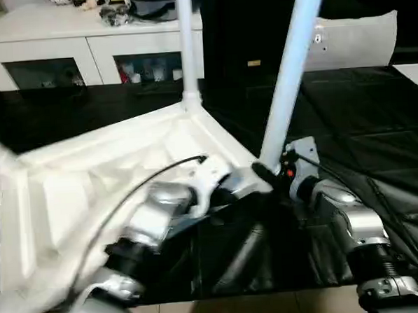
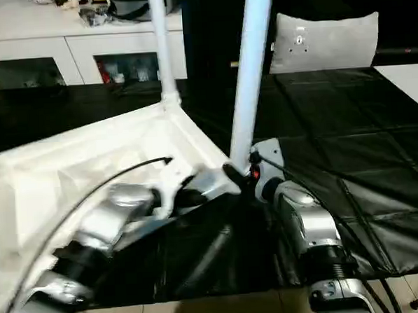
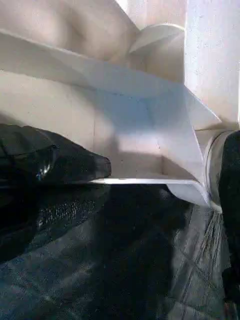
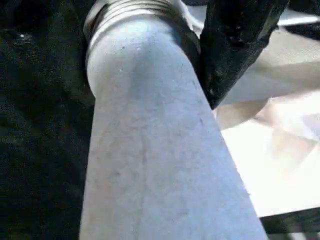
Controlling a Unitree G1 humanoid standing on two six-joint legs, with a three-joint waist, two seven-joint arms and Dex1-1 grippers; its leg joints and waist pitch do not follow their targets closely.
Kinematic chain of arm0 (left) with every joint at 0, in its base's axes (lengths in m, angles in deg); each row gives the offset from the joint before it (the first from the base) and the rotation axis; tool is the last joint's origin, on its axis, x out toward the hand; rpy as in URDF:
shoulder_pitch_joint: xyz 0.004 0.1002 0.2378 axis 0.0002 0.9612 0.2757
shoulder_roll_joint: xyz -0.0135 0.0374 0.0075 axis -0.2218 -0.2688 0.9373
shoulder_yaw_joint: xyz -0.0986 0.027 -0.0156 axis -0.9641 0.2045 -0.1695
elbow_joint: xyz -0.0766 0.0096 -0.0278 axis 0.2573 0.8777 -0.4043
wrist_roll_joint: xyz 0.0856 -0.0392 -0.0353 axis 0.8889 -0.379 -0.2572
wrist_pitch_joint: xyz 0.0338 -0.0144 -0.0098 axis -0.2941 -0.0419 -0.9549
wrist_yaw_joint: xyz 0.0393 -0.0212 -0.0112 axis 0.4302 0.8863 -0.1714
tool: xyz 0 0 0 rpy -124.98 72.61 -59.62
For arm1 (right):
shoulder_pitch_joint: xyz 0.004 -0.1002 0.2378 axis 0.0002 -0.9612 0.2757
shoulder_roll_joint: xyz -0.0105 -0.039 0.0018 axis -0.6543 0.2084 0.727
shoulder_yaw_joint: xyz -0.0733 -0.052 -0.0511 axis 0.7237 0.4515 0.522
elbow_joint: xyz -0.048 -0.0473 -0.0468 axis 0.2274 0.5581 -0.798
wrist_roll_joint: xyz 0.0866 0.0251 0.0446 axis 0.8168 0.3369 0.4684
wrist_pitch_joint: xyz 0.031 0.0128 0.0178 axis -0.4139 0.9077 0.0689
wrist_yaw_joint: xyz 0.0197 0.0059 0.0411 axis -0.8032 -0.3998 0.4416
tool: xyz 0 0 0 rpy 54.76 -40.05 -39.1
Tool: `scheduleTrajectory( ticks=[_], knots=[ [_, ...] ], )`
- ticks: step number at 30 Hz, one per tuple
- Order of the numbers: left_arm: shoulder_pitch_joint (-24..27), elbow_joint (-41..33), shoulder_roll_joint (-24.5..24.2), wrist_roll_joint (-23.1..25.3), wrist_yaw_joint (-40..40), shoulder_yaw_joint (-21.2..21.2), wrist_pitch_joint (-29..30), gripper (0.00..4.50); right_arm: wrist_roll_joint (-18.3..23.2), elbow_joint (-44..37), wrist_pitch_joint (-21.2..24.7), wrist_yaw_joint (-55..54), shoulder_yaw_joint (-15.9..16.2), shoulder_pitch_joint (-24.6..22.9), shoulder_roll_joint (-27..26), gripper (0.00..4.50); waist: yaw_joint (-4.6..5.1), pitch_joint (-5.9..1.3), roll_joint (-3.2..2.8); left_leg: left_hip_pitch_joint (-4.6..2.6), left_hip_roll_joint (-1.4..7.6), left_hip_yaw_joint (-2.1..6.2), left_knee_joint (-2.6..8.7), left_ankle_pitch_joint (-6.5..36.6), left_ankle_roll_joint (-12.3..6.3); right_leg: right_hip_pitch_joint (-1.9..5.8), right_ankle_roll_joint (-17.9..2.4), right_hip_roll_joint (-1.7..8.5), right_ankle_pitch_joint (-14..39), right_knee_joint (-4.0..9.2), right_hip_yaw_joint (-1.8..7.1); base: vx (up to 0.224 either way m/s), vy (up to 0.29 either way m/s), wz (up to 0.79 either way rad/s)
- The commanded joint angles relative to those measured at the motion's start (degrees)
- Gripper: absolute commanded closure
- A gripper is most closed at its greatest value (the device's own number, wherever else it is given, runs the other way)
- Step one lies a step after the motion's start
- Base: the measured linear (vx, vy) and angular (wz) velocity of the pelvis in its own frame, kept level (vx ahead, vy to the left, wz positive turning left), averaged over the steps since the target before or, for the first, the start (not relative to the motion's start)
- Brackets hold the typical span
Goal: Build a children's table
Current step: Rotate leg to tighten
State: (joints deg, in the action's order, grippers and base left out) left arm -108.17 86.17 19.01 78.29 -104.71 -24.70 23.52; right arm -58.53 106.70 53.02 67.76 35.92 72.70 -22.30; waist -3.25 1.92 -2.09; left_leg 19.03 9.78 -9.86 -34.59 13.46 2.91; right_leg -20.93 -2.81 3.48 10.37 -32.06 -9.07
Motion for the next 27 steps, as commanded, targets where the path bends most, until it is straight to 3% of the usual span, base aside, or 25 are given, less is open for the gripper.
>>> scheduleTrajectory(
  ticks=[1,3,4,5,11,15,22,23,27],
  knots=[
    [0.1,-2.7,0.4,0.5,-0.9,2.2,-2.7,4.50,0.0,0.3,0.2,2.3,2.0,-2.1,-2.0,1.12,-0.65,-2.79,0.58,0.40,4.25,2.01,4.35,6.4,-4.46,2.31,-3.7,7.29,20.4,4.89,4.46,0.000,0.000,0.00],
    [0.4,-2.6,-0.2,0.7,-1.3,2.5,-4.2,4.50,-0.1,-0.2,-1.1,3.8,2.4,-2.7,-1.2,1.02,-0.76,-2.91,0.62,0.53,4.29,1.88,4.25,4.9,-5.06,2.39,-4.6,7.24,18.1,4.44,4.62,0.000,0.000,0.00],
    [0.4,-2.5,-0.4,0.7,-1.3,2.6,-4.7,4.50,-0.1,-0.4,-1.6,4.3,2.6,-2.8,-0.9,0.90,-0.96,-2.94,0.03,0.44,4.30,1.92,4.21,4.5,-5.14,2.37,-4.9,7.31,17.4,4.35,4.64,0.000,0.000,0.00],
    [0.4,-2.2,-1.5,0.5,-2.2,2.8,-6.4,4.50,0.4,-1.3,-3.1,6.8,2.8,-3.6,0.9,0.90,-0.99,-3.05,0.32,0.69,4.26,1.88,4.14,3.8,-5.49,2.60,-5.2,7.19,16.0,4.11,4.60,0.000,0.000,0.00],
    [0.7,-1.6,-5.6,1.0,-7.7,4.7,-10.9,4.50,2.1,-4.3,-7.2,15.6,2.5,-5.3,6.6,0.32,-2.29,-3.64,0.40,1.24,4.33,1.77,3.49,-1.4,-8.41,2.59,-6.1,6.99,8.4,2.71,4.81,0.000,0.000,0.00],
    [1.6,-1.5,-11.0,0.8,-16.3,7.1,-18.2,4.50,4.5,-8.3,-7.1,26.8,2.5,-6.6,13.2,0.09,-2.91,-3.20,0.38,1.21,4.22,1.67,3.51,1.6,-8.56,2.28,-4.4,6.64,13.9,3.33,4.60,0.000,0.000,0.00],
    [0.9,1.0,-15.8,0.9,-24.6,9.7,-23.3,4.50,7.3,-12.1,-7.5,40.3,4.4,-7.8,20.6,0.09,-4.22,-3.25,0.37,0.95,4.72,1.63,3.51,1.6,-8.44,1.97,-4.4,6.70,13.7,3.03,4.71,0.000,0.000,0.00],
    [0.5,1.6,-17.1,1.1,-27.3,10.8,-25.1,4.50,7.9,-12.2,-6.2,43.0,5.0,-7.5,21.8,0.25,-4.26,-3.25,0.84,1.01,4.62,1.55,3.55,1.5,-8.42,2.07,-4.4,6.77,13.8,3.07,4.71,0.000,0.000,0.00],
    [-0.2,2.4,-18.3,1.4,-30.6,11.9,-27.7,4.50,8.2,-12.1,-5.0,45.9,6.4,-6.7,22.6,0.56,-5.05,-3.30,0.68,0.93,4.56,1.48,3.51,1.0,-7.88,1.95,-4.0,6.76,15.2,3.07,4.69,0.000,0.000,0.00]
  ],
)
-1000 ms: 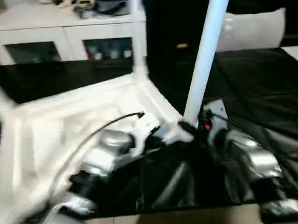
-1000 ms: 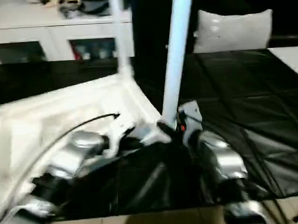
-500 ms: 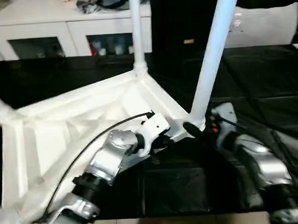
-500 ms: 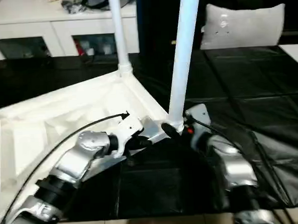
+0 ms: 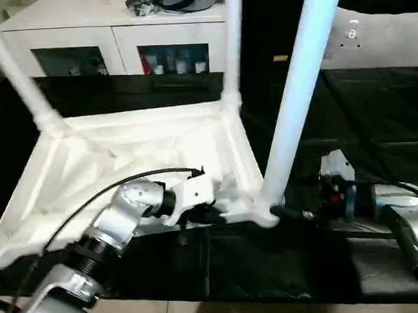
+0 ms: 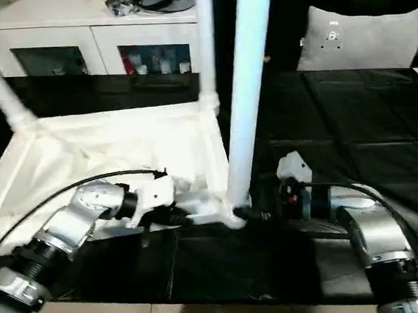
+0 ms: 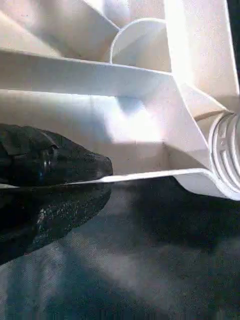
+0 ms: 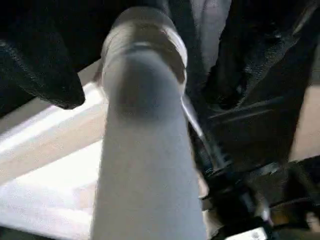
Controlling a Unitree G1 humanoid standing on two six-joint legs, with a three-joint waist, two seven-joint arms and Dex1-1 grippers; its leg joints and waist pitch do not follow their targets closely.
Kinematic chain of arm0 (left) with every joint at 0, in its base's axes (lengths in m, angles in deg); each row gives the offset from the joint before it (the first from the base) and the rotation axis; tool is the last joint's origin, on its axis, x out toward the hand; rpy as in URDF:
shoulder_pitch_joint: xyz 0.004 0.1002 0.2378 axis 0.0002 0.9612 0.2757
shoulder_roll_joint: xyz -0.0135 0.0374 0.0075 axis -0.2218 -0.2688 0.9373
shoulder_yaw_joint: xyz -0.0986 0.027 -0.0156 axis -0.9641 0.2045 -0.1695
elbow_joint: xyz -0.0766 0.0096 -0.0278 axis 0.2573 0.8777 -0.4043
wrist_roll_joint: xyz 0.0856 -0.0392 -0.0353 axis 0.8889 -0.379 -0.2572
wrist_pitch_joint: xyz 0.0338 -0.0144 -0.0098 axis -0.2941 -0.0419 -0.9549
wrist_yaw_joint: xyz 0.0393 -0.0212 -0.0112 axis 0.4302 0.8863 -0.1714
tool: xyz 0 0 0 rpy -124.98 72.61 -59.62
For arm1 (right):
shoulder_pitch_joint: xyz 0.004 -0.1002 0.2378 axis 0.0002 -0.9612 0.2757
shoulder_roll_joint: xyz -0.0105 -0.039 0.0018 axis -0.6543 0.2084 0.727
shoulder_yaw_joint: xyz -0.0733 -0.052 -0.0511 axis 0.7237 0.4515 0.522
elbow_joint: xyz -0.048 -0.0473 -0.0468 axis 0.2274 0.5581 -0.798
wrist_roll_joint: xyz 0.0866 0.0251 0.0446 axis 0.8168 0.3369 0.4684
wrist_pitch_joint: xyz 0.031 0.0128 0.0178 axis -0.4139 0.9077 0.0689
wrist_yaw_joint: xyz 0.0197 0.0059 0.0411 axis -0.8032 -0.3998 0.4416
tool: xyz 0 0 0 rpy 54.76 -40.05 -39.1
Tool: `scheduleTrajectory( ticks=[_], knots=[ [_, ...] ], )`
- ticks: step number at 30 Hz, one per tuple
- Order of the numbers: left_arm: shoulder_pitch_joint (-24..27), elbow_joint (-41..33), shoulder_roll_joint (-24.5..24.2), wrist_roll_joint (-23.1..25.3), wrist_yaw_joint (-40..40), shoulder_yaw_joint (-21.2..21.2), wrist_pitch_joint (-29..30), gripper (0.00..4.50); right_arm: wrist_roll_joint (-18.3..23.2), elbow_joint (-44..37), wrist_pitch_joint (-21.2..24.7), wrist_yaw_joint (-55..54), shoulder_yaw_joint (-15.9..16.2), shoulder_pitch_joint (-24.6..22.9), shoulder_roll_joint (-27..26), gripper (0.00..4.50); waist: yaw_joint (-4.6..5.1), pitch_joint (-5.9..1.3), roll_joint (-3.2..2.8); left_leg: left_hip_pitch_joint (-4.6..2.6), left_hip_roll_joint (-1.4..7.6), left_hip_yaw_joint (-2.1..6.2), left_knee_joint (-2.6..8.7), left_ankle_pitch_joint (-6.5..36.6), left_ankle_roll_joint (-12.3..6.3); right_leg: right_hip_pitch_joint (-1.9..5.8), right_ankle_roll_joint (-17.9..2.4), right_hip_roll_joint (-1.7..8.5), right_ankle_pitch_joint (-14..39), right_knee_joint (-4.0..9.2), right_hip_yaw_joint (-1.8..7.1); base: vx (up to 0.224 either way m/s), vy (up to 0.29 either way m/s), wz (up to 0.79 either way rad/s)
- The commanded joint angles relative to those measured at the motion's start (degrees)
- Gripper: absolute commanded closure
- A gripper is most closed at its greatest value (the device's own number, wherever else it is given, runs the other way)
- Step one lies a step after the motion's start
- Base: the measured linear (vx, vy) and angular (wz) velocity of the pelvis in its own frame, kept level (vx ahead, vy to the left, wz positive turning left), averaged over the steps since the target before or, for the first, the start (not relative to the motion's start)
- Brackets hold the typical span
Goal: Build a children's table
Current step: Rotate leg to tighten
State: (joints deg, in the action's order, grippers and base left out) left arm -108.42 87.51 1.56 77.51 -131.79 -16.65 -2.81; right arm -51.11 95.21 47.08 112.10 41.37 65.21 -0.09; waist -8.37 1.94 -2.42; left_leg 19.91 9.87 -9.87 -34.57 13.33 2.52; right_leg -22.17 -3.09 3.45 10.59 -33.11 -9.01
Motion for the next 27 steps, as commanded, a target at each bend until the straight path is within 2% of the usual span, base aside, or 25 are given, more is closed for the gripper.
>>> scheduleTrajectory(
  ticks=[1,5,6,10,15,16,19,21,27],
  knots=[
    [-0.1,1.1,-1.0,2.3,-3.9,3.9,-1.7,4.50,0.8,-0.6,1.0,1.9,1.0,0.9,0.4,0.81,-0.04,-3.38,1.04,0.02,4.57,1.53,3.52,1.0,-7.26,3.21,-3.8,6.81,14.9,4.02,4.62,0.000,0.000,0.00],
    [-0.6,1.5,-1.2,2.7,-5.3,4.7,-3.3,4.50,1.1,-0.3,0.8,3.4,1.9,1.3,0.1,0.89,-0.24,-3.50,1.03,-0.01,4.75,1.59,3.44,0.5,-7.14,3.14,-4.3,6.92,13.4,3.81,4.66,0.000,0.000,0.00],
    [-0.6,1.6,-1.2,2.7,-5.4,4.8,-3.6,4.50,1.2,-0.3,0.7,3.6,2.0,1.4,0.0,1.21,-0.31,-3.50,0.98,0.05,4.75,1.61,3.44,0.4,-7.08,3.17,-4.5,6.96,13.1,3.73,4.70,0.000,0.000,0.00],
    [-1.1,2.8,-0.9,2.6,-6.4,5.0,-5.0,4.50,1.6,0.2,1.5,5.7,2.8,1.7,0.1,1.52,-0.60,-3.52,1.08,0.12,4.47,1.49,3.37,0.0,-7.15,3.27,-3.9,6.85,13.4,3.86,4.60,0.000,0.000,0.00],
    [-1.2,3.1,-0.8,2.3,-6.9,4.9,-5.3,4.50,1.8,0.1,1.9,6.0,3.1,1.7,0.0,1.87,-0.83,-3.54,1.01,0.03,4.67,1.54,3.41,0.3,-6.85,3.20,-3.7,6.86,14.0,3.87,4.60,0.000,0.000,0.00],
    [-1.2,3.2,-0.8,2.0,-7.1,4.8,-5.1,4.50,1.9,0.0,2.3,6.2,3.1,1.5,-0.2,2.10,-1.06,-3.58,1.00,-0.05,4.70,1.52,3.41,0.3,-6.66,3.17,-3.8,6.89,14.0,3.84,4.66,0.000,0.000,0.00],
    [-1.0,3.2,-0.7,1.7,-7.2,4.7,-4.9,4.50,2.0,-0.6,2.7,6.5,3.4,0.8,-0.2,2.16,-1.15,-3.62,1.05,0.01,4.77,1.59,3.40,-0.1,-6.59,3.21,-3.9,6.94,13.2,3.69,4.67,0.000,0.000,0.00],
    [-0.7,2.9,-0.6,1.3,-7.1,4.4,-4.3,4.50,2.2,-1.2,3.1,6.6,3.6,0.1,-0.2,2.42,-1.25,-3.63,0.96,0.01,4.68,1.53,3.38,-0.1,-6.51,3.23,-3.7,6.94,13.3,3.69,4.67,0.000,0.000,0.00],
    [0.5,1.6,0.8,-0.1,-5.2,2.8,-0.4,4.50,2.8,-4.0,5.6,4.5,4.2,-2.6,-1.1,2.50,-1.21,-3.46,1.02,-0.10,4.67,1.52,3.57,1.1,-6.06,3.20,-3.3,7.02,15.2,4.14,4.62,0.000,0.000,0.00]
  ],
)
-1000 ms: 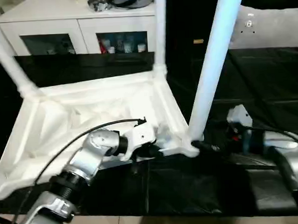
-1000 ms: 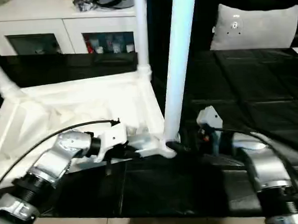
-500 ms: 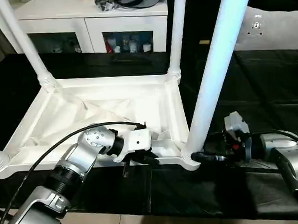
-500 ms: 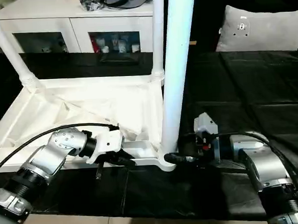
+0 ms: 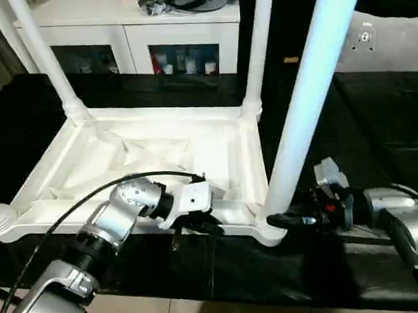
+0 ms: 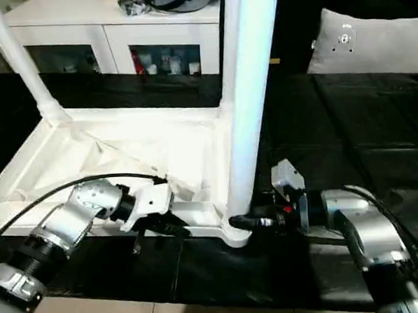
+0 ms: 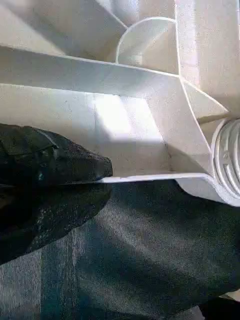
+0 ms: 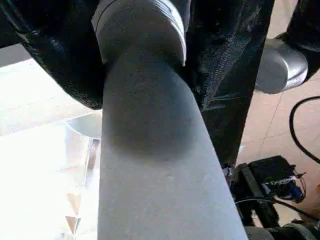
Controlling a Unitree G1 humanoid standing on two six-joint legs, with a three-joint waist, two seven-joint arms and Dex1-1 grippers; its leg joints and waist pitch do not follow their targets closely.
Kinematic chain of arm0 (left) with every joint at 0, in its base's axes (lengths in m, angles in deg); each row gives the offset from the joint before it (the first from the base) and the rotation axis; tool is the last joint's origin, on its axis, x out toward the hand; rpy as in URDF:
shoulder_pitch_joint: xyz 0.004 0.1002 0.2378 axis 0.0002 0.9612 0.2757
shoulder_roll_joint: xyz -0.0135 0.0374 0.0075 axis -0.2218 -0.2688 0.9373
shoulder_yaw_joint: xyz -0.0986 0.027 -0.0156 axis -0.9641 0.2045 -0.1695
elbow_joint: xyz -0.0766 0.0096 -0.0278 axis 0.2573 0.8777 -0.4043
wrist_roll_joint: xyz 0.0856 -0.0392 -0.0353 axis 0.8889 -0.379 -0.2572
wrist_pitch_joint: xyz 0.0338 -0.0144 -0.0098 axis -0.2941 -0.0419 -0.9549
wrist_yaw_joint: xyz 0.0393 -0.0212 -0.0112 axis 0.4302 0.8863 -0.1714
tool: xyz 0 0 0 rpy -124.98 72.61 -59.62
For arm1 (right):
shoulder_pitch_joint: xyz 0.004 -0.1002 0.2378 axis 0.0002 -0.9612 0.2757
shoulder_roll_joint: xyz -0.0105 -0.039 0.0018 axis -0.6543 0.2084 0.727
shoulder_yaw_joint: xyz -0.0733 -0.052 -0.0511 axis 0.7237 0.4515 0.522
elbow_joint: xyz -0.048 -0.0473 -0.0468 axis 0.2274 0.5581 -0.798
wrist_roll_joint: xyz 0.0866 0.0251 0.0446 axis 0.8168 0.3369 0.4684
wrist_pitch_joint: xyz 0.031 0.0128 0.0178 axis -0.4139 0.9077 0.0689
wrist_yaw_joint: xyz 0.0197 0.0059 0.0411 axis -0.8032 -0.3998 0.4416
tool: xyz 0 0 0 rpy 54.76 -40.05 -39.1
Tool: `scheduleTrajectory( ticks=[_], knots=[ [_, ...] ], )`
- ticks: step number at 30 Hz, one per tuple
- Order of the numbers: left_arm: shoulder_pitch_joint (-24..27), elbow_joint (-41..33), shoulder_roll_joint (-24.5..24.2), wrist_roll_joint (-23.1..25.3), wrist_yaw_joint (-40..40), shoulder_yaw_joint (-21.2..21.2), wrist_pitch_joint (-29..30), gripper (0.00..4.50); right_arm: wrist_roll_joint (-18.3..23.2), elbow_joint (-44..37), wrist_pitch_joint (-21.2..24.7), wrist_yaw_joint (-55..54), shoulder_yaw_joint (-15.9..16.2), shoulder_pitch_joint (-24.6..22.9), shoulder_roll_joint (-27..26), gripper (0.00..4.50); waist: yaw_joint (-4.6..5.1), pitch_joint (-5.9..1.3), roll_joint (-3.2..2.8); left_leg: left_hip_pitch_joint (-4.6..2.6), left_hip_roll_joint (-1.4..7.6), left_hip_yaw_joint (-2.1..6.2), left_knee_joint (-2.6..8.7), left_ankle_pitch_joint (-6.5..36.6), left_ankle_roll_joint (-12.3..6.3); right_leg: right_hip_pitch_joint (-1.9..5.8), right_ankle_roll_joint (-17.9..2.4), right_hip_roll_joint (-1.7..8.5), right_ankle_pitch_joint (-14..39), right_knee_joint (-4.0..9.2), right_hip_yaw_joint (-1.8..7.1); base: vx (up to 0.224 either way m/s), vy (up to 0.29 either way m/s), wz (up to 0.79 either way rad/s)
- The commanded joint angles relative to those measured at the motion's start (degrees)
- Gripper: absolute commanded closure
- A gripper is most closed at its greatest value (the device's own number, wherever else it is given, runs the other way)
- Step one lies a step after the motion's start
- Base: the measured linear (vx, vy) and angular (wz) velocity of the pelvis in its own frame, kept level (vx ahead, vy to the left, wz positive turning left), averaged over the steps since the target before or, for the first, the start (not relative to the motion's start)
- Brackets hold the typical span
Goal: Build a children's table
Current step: Rotate leg to tighten
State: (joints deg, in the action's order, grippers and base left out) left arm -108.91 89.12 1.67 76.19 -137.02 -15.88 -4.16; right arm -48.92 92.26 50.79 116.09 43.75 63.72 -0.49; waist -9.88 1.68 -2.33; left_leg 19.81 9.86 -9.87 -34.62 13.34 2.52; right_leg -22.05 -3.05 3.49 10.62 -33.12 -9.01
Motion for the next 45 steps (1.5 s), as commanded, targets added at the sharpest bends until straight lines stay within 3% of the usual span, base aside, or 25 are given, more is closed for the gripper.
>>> scheduleTrajectory(
  ticks=[1,4,5,6,7,9,10,11,12,13,14,15,16,20,24,27,28,32,35,42,45],
  knots=[
    [1.3,-0.5,1.2,0.8,0.7,1.6,2.6,4.50,-0.2,-1.0,3.2,-2.1,1.9,-1.1,-1.5,2.51,0.36,-3.10,0.93,-0.02,4.60,1.48,3.68,1.7,-5.86,3.09,-3.2,6.99,16.2,4.33,4.57,0.000,0.000,0.00],
    [1.6,-2.4,3.7,0.1,6.0,-0.4,9.6,4.50,-4.2,-0.5,7.8,-16.0,1.3,0.5,-6.7,2.51,1.20,-2.53,0.93,-0.45,4.49,1.50,4.23,4.7,-3.88,3.02,-2.0,6.82,21.8,5.20,4.37,0.000,0.000,0.00],
    [1.6,-2.7,4.2,-0.1,7.0,-0.9,10.8,4.50,-4.6,-0.4,8.1,-18.5,0.9,0.8,-7.9,2.51,1.73,-2.03,0.81,-1.18,4.10,1.49,4.39,7.8,-2.52,2.66,-0.9,6.83,27.1,6.30,3.97,0.000,0.000,0.00],
    [1.4,-3.1,5.9,-0.4,9.8,-1.9,13.6,4.50,-5.0,0.4,9.5,-22.8,0.0,1.9,-10.3,2.51,2.25,-1.81,0.88,-1.33,3.69,1.41,4.25,9.2,-1.88,2.61,0.0,6.79,30.0,6.75,3.69,0.000,0.000,0.00],
    [1.0,-3.3,7.7,-0.8,12.7,-3.1,16.3,4.50,-5.4,1.2,11.0,-27.3,-0.9,2.9,-12.8,2.52,3.43,-1.68,0.97,-1.59,3.12,1.60,4.11,11.2,-0.73,2.87,2.5,6.77,34.9,7.82,2.86,0.000,0.000,0.00],
    [0.0,-2.9,11.8,-1.2,19.1,-5.4,20.8,4.50,-7.3,2.9,12.8,-35.1,-1.6,4.8,-16.8,2.52,4.91,-1.73,0.64,-1.78,3.36,2.05,4.20,13.5,-0.31,3.00,3.0,6.62,34.5,8.10,2.19,0.000,0.000,0.00],
    [-0.8,-1.4,14.1,-0.7,23.0,-6.4,21.3,4.50,-8.0,4.8,13.2,-39.9,-2.7,6.0,-19.0,2.52,5.54,-1.74,0.66,-1.66,3.60,2.17,4.30,14.3,-0.20,3.15,3.2,6.54,33.8,8.14,2.17,0.000,0.000,0.00],
    [-0.8,-1.4,14.1,-0.7,23.0,-6.4,21.3,4.50,-8.0,4.8,13.2,-39.9,-2.7,6.0,-19.0,2.52,6.62,-1.83,0.32,-1.64,3.96,2.56,4.46,16.3,-0.06,3.34,2.9,6.53,32.5,8.18,1.63,-0.035,0.061,-0.09],
    [-2.1,1.1,17.1,0.2,28.4,-7.4,21.1,4.50,-8.5,7.9,12.5,-45.8,-4.2,7.7,-21.8,2.52,7.36,-2.04,0.10,-1.69,4.09,2.71,4.48,17.6,-0.39,3.43,2.8,6.68,30.8,8.22,1.68,0.000,0.000,0.00],
    [-2.2,1.4,17.4,0.3,28.9,-7.5,21.1,4.50,-8.6,8.2,12.3,-46.2,-4.3,7.8,-22.0,2.52,7.79,-1.99,-0.05,-1.79,4.22,2.76,4.59,18.2,-0.51,3.36,2.3,6.82,30.1,8.30,1.56,0.000,0.000,0.00],
    [-2.4,2.0,18.1,0.6,30.0,-7.7,20.9,4.50,-8.6,8.9,11.8,-47.2,-4.6,8.1,-22.6,2.52,8.26,-1.91,0.06,-1.70,4.20,2.83,4.64,19.1,-0.79,3.57,2.1,6.99,29.4,8.49,1.52,0.000,0.000,0.00],
    [-2.6,2.3,18.6,0.7,30.8,-7.8,20.8,4.50,-8.7,9.3,11.3,-47.7,-4.7,8.2,-22.9,1.97,8.66,-1.69,0.28,-1.86,3.91,2.72,4.59,19.6,-1.04,3.35,2.0,7.20,30.1,8.69,1.66,0.000,0.000,0.00],
    [-2.7,2.3,19.1,1.2,31.5,-7.7,21.0,4.50,-8.7,9.2,10.9,-47.5,-4.8,8.1,-23.4,1.97,8.76,-1.69,0.36,-1.71,3.71,2.69,4.55,19.2,-1.13,3.41,1.9,7.29,30.5,8.67,1.78,0.000,0.000,0.00],
    [-2.1,1.0,18.9,2.6,30.7,-6.4,20.3,4.50,-7.9,7.4,10.8,-45.6,-5.1,7.4,-23.9,1.49,8.38,-2.09,0.49,-1.05,3.84,2.48,4.82,13.4,-2.71,3.67,-0.1,7.49,26.6,7.72,2.82,0.000,0.000,0.00],
    [-0.9,-0.6,15.1,3.9,26.3,-4.7,16.9,4.50,-7.2,4.3,9.2,-39.3,-4.8,5.5,-20.5,1.32,7.40,-2.51,0.49,-0.48,4.34,2.30,4.72,8.5,-4.14,3.86,-2.5,7.69,19.9,6.35,3.69,0.000,0.000,0.00],
    [-0.8,-0.1,13.4,4.1,24.8,-4.3,14.6,4.50,-6.9,3.8,7.4,-35.0,-4.0,4.7,-17.7,0.96,6.81,-2.88,0.58,-0.17,4.09,2.02,4.28,5.2,-5.24,4.08,-3.4,7.67,16.5,5.65,3.91,0.000,0.000,0.00],
    [-0.7,0.0,12.5,3.9,23.5,-4.3,13.9,4.50,-6.6,3.6,6.2,-32.1,-3.7,4.2,-15.9,0.89,6.24,-3.31,0.64,0.45,4.18,2.01,3.85,1.0,-6.70,4.11,-4.7,7.57,10.4,4.47,4.11,0.000,0.000,0.00],
    [0.0,-0.1,8.6,3.4,18.4,-3.1,9.6,4.50,-6.8,4.5,3.1,-25.1,-2.8,3.5,-10.1,0.47,5.23,-3.36,0.62,0.55,4.06,1.94,3.51,-0.6,-8.25,3.89,-4.9,7.40,8.6,3.98,3.92,0.000,0.000,0.00],
    [0.8,0.1,5.0,2.4,11.2,-2.0,4.6,4.50,-6.4,3.6,2.6,-15.4,-1.8,3.6,-3.9,0.47,4.19,-3.32,0.48,0.64,4.24,1.81,3.27,-0.7,-8.91,3.63,-4.6,7.14,8.6,3.76,3.89,0.000,0.000,0.00],
    [0.9,0.3,1.2,1.8,3.3,-0.2,1.3,4.50,-4.5,2.9,-0.1,-5.6,-1.8,4.0,0.6,0.47,2.68,-3.12,0.52,0.17,4.83,1.74,3.59,2.3,-6.99,3.28,-4.7,7.33,12.7,4.03,3.98,0.000,0.000,0.00],
    [0.5,0.4,-0.5,1.6,-0.8,1.2,-0.4,4.50,-2.3,2.1,1.6,-0.4,-0.3,4.4,2.7,0.75,2.39,-3.19,0.70,0.21,4.84,1.77,3.60,2.2,-7.12,3.41,-4.9,7.32,12.2,3.79,4.01,0.000,0.000,0.00]
  ],
)
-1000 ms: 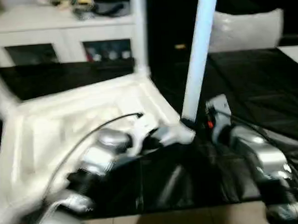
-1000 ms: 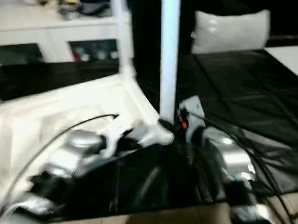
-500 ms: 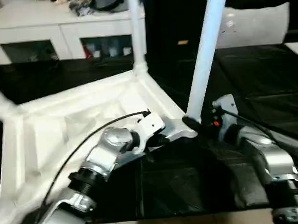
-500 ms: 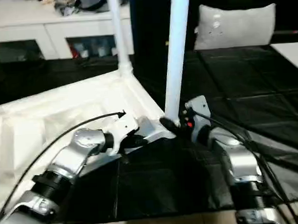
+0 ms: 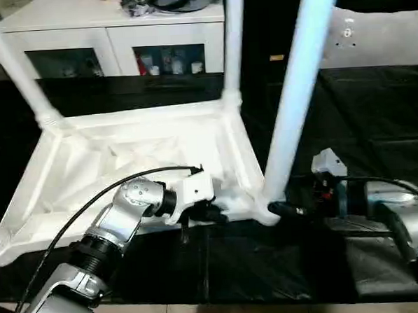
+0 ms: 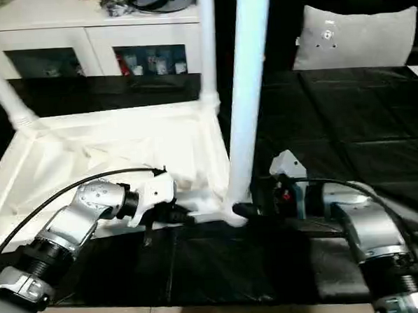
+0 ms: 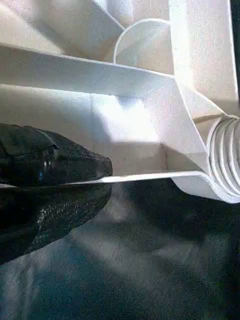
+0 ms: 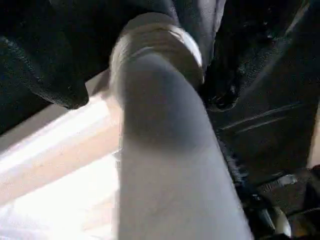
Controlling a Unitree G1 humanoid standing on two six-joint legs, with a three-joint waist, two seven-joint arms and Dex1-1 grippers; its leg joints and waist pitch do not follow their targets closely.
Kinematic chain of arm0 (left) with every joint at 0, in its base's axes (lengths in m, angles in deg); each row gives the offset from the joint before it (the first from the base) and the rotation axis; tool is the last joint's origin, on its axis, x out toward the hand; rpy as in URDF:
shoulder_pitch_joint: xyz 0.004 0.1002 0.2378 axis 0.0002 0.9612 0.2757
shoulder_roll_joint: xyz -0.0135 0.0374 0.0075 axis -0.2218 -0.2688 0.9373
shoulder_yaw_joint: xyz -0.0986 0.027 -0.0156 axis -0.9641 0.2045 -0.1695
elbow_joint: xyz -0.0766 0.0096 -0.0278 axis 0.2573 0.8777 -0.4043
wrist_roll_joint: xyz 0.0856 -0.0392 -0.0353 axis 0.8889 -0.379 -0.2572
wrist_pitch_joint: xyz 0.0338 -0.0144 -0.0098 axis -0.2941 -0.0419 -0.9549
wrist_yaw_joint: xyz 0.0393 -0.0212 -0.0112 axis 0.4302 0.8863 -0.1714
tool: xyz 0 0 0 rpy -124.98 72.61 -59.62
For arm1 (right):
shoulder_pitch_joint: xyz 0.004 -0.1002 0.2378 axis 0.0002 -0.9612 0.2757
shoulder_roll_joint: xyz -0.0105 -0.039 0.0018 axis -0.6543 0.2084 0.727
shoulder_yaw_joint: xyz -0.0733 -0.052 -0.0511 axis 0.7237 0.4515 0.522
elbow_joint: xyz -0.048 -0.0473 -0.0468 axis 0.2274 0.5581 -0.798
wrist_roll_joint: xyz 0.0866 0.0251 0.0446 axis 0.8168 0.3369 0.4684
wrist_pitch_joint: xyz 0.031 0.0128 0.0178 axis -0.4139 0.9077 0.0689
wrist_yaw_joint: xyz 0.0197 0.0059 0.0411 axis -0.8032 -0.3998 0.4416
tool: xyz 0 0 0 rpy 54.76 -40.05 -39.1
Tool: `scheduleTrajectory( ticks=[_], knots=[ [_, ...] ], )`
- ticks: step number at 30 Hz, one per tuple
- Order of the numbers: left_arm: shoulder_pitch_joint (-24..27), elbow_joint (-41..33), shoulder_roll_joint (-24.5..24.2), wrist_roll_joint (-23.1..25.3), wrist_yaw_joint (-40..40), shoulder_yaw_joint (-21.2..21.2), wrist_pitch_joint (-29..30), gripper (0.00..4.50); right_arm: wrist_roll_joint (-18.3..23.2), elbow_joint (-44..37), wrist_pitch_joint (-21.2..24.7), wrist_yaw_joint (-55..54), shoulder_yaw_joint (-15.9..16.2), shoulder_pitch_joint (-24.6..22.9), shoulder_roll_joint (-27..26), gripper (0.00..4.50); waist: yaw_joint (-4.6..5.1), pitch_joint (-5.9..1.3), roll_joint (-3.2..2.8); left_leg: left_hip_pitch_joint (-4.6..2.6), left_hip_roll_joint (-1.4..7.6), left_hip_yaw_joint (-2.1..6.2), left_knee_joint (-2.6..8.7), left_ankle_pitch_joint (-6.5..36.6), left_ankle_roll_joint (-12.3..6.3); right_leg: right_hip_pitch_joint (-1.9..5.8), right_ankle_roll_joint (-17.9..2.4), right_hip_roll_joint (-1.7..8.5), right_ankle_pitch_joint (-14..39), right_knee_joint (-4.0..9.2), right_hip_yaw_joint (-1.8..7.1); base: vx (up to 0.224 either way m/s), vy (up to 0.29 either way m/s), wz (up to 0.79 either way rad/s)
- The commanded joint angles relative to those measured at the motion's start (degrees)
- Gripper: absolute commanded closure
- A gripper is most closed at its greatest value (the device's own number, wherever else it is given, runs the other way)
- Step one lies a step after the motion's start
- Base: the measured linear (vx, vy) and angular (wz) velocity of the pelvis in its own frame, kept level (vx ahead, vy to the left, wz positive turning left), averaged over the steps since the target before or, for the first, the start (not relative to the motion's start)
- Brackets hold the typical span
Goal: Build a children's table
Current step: Rotate leg to tighten
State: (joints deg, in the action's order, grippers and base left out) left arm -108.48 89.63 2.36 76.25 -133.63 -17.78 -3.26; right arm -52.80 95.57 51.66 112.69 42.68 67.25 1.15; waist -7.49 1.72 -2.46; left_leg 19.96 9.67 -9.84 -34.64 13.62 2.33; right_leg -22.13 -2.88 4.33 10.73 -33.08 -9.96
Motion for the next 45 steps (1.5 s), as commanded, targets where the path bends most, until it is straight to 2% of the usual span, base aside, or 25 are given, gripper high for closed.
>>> scheduleTrajectory(
  ticks=[1,3,5,7,9,10,12,13,15,20,25,28,30,31,32,33,34,35,36,37,38,39,41,43,45],
  knots=[
    [0.0,-0.2,-1.4,1.4,-5.0,3.4,-1.5,4.50,2.0,-1.8,1.5,4.4,1.4,0.8,1.5,0.85,-0.20,-3.21,0.88,0.15,4.96,1.61,3.54,1.6,-7.29,3.48,-4.9,6.51,11.9,3.77,5.04,0.000,0.000,0.00],
    [-0.1,0.0,-1.6,1.2,-5.8,3.6,-1.9,4.50,2.4,-2.0,1.9,5.9,2.0,0.8,1.9,0.92,-0.57,-3.23,0.81,0.05,4.98,1.57,3.51,1.4,-7.21,3.39,-4.7,6.53,12.5,3.81,5.03,0.000,0.000,0.00],
    [-0.2,0.3,-1.7,1.3,-6.4,3.8,-2.6,4.50,2.4,-2.2,2.1,6.7,2.2,0.9,1.8,1.21,-0.86,-3.29,0.84,-0.01,4.94,1.55,3.50,1.1,-6.80,3.36,-4.6,6.49,12.9,3.87,4.96,0.000,0.000,0.00],
    [-0.3,0.7,-1.5,1.5,-6.9,4.0,-3.3,4.50,2.4,-2.3,1.8,7.2,2.2,1.0,1.3,1.31,-0.97,-3.39,0.70,0.01,5.23,1.73,3.49,0.6,-6.61,3.30,-5.0,6.51,11.6,3.59,4.98,0.000,0.000,0.00],
    [-0.6,1.4,-1.2,1.4,-6.8,4.0,-3.9,4.50,2.4,-2.1,0.7,6.7,2.3,1.1,0.4,1.45,-0.97,-3.44,0.72,0.03,5.15,1.71,3.46,0.6,-6.39,3.32,-5.1,6.54,11.0,3.55,4.96,0.000,0.000,0.00],
    [-0.7,1.4,-1.2,1.4,-6.8,4.0,-4.0,4.50,2.4,-2.0,0.5,6.6,2.3,1.2,0.3,1.69,-0.99,-3.42,0.73,0.04,5.15,1.70,3.48,0.7,-6.30,3.34,-5.1,6.60,11.1,3.54,4.97,0.000,0.000,0.00],
    [-1.0,1.9,-1.1,1.4,-6.9,4.1,-4.5,4.50,2.6,-1.9,0.4,6.5,2.9,1.2,-0.3,1.75,-1.13,-3.47,0.71,0.07,5.03,1.65,3.45,0.7,-6.09,3.42,-5.0,6.58,11.2,3.58,4.96,0.000,0.000,0.00],
    [-1.0,2.0,-1.1,1.4,-7.0,4.1,-4.5,4.50,2.8,-1.9,0.7,6.6,3.0,1.1,-0.5,1.75,-1.19,-3.45,0.62,0.05,5.04,1.67,3.47,0.7,-6.04,3.40,-4.9,6.57,11.3,3.59,4.94,0.000,0.000,0.00],
    [-1.1,2.0,-1.1,1.4,-7.1,4.0,-4.6,4.50,3.0,-1.9,0.9,6.7,3.1,1.1,-0.6,2.11,-1.22,-3.46,0.63,0.04,5.09,1.69,3.50,0.8,-5.92,3.42,-4.8,6.55,11.5,3.62,4.92,0.000,0.000,0.00],
    [-1.2,2.6,-1.1,1.6,-7.3,3.9,-4.9,4.50,3.8,-2.3,2.3,7.4,3.2,0.5,-0.9,2.38,-1.27,-3.53,0.66,0.09,4.98,1.66,3.41,0.4,-5.95,3.46,-4.6,6.50,10.9,3.54,4.92,0.000,0.000,0.00],
    [0.5,-0.8,0.9,-0.8,-3.1,1.3,3.1,4.50,6.1,-5.8,7.3,3.5,2.2,-2.1,-3.0,2.46,-1.41,-3.49,0.55,0.01,5.41,1.81,3.50,0.0,-5.69,3.43,-5.1,6.73,10.4,3.46,5.01,0.000,0.000,0.00],
    [0.8,-1.8,3.4,-0.6,3.0,-0.5,8.1,4.50,4.2,-6.6,10.0,-4.6,2.0,-2.6,-6.2,2.47,-0.97,-3.23,0.62,0.00,5.13,1.64,3.70,1.1,-5.00,3.40,-4.7,6.62,12.7,3.89,4.96,0.000,0.000,0.00],
    [0.9,-2.4,5.6,-0.9,6.9,-1.8,11.9,4.50,2.2,-5.4,10.8,-11.3,1.2,-1.9,-9.3,2.47,-0.38,-2.73,0.68,-0.26,4.38,1.35,3.90,4.2,-3.62,3.32,-3.0,6.49,19.6,5.15,4.59,0.000,0.000,0.00],
    [0.8,-3.3,8.1,-1.7,10.5,-3.2,16.6,4.50,0.1,-3.0,11.6,-18.6,0.2,-0.5,-12.8,2.47,0.43,-2.30,0.65,-0.63,3.75,1.25,3.96,6.6,-1.84,3.26,-0.4,6.34,27.0,6.37,3.97,0.000,0.000,0.00],
    [0.8,-3.5,8.6,-1.9,11.3,-3.4,17.6,4.50,-0.3,-2.5,11.8,-20.2,0.0,-0.3,-13.5,2.48,0.72,-2.09,0.59,-0.79,3.64,1.41,4.09,7.6,-1.45,3.25,0.3,6.29,29.1,6.81,3.50,0.000,0.000,0.00],
    [0.6,-3.9,9.6,-1.8,13.0,-3.9,19.6,4.50,-0.7,-2.2,12.7,-22.2,-0.2,0.1,-14.6,2.48,1.71,-2.07,0.50,-1.02,3.60,1.64,4.07,9.6,-0.90,3.28,1.7,6.16,31.1,7.37,3.12,0.000,0.000,0.00],
    [0.6,-3.8,9.9,-1.8,13.5,-4.1,19.9,4.50,-0.8,-2.1,12.9,-22.9,-0.4,0.2,-14.9,2.49,2.14,-2.11,0.48,-1.24,3.65,1.70,4.06,10.4,-0.88,3.20,2.1,6.15,31.4,7.61,3.07,0.000,0.000,0.00],
    [-0.3,-3.1,12.6,-1.2,18.3,-5.3,22.5,4.50,-2.3,-0.6,14.8,-30.2,-1.7,1.7,-18.3,2.50,2.90,-2.09,0.54,-1.19,3.75,1.81,4.14,11.2,-1.10,3.23,2.3,6.06,30.8,7.72,3.13,0.000,0.000,0.00],
    [-0.5,-3.0,13.1,-1.0,19.2,-5.5,22.9,4.50,-2.5,-0.3,15.0,-31.4,-1.9,2.0,-18.9,2.50,3.26,-2.02,0.40,-1.20,3.78,1.86,4.16,11.6,-1.08,3.16,2.1,6.00,30.6,7.74,3.05,0.000,0.000,0.00],
    [-1.3,-2.1,15.5,-0.3,23.8,-6.8,24.8,4.50,-3.8,1.4,16.0,-38.6,-3.4,3.4,-22.1,2.50,4.45,-2.26,0.44,-1.05,3.86,2.21,4.27,12.3,-0.66,3.46,1.6,6.08,29.4,7.68,2.79,0.000,0.000,0.00],
    [-1.4,-2.0,15.6,-0.3,24.0,-6.9,24.9,4.50,-3.8,1.5,16.0,-39.0,-3.5,3.5,-22.3,2.50,4.71,-2.32,0.34,-1.07,3.86,2.27,4.30,12.2,-0.76,3.39,1.3,6.14,28.8,7.63,2.81,0.000,0.000,0.00],
    [-2.3,-0.9,17.4,0.4,27.3,-7.5,25.4,4.50,-5.5,3.5,14.5,-44.5,-4.2,4.5,-24.4,2.50,5.16,-2.38,0.44,-0.95,3.72,2.19,4.24,11.6,-1.08,3.34,1.1,6.14,27.7,7.63,3.01,0.000,0.000,0.00],
    [-2.7,-0.6,18.2,1.4,28.9,-7.4,25.5,4.50,-5.3,4.3,11.7,-44.7,-4.7,4.7,-26.0,2.50,5.45,-2.42,0.32,-0.61,3.66,2.14,4.23,10.5,-1.83,3.53,0.4,6.38,26.2,7.43,3.35,0.000,0.000,0.00],
    [-2.5,-1.5,18.1,1.9,28.6,-6.7,25.4,4.50,-4.5,4.0,10.1,-44.1,-5.3,4.3,-26.8,1.82,5.30,-2.59,0.40,-0.41,3.71,2.03,4.21,9.3,-2.89,3.59,-0.2,6.49,24.4,7.05,3.77,0.000,0.000,0.00],
    [-1.8,-2.5,16.9,2.1,26.6,-5.4,23.6,4.50,-3.7,3.1,9.3,-42.9,-5.7,3.7,-26.6,1.82,4.95,-2.77,0.33,-0.24,3.95,2.02,4.28,7.0,-4.02,3.67,-1.5,6.53,20.6,6.37,4.23,0.000,0.000,0.00]
  ],
)
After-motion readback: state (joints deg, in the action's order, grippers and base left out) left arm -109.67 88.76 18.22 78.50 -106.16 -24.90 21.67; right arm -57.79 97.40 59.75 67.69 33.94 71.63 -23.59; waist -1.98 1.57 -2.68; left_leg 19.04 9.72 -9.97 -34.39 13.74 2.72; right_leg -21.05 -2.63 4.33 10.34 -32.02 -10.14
